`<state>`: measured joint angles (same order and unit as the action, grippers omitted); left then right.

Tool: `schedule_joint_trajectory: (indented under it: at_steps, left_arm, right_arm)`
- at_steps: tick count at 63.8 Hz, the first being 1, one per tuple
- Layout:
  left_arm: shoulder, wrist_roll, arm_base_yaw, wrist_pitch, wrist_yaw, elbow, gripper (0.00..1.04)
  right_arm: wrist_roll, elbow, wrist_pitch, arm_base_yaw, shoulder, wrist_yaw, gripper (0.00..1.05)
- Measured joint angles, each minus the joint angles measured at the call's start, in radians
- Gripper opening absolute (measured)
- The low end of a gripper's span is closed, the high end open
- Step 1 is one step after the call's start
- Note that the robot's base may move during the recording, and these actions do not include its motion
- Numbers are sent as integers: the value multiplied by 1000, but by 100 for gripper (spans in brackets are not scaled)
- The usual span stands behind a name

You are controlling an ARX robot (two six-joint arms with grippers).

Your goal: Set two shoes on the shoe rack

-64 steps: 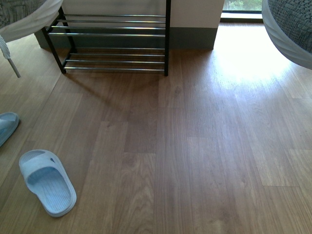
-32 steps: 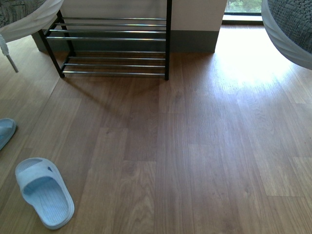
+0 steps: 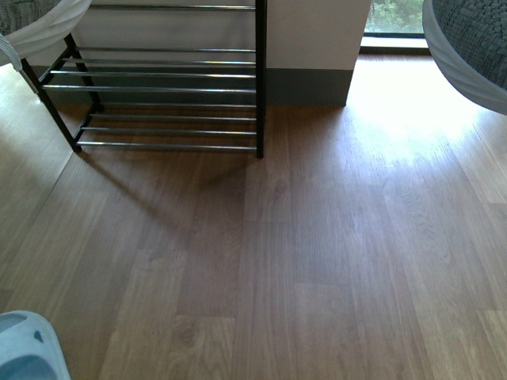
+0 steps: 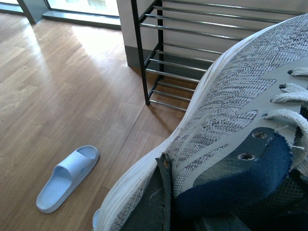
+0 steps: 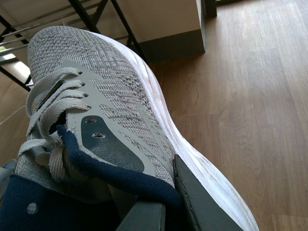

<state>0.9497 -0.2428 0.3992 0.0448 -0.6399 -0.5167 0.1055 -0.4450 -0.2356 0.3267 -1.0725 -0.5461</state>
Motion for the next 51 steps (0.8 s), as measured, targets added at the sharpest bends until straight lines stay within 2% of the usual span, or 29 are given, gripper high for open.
schedule_joint_trajectory:
  at_steps: [51]
  left_arm:
    - [3,3,6,0,14,2,2]
  right_arm:
    - [0,0,0,3,0,19,1]
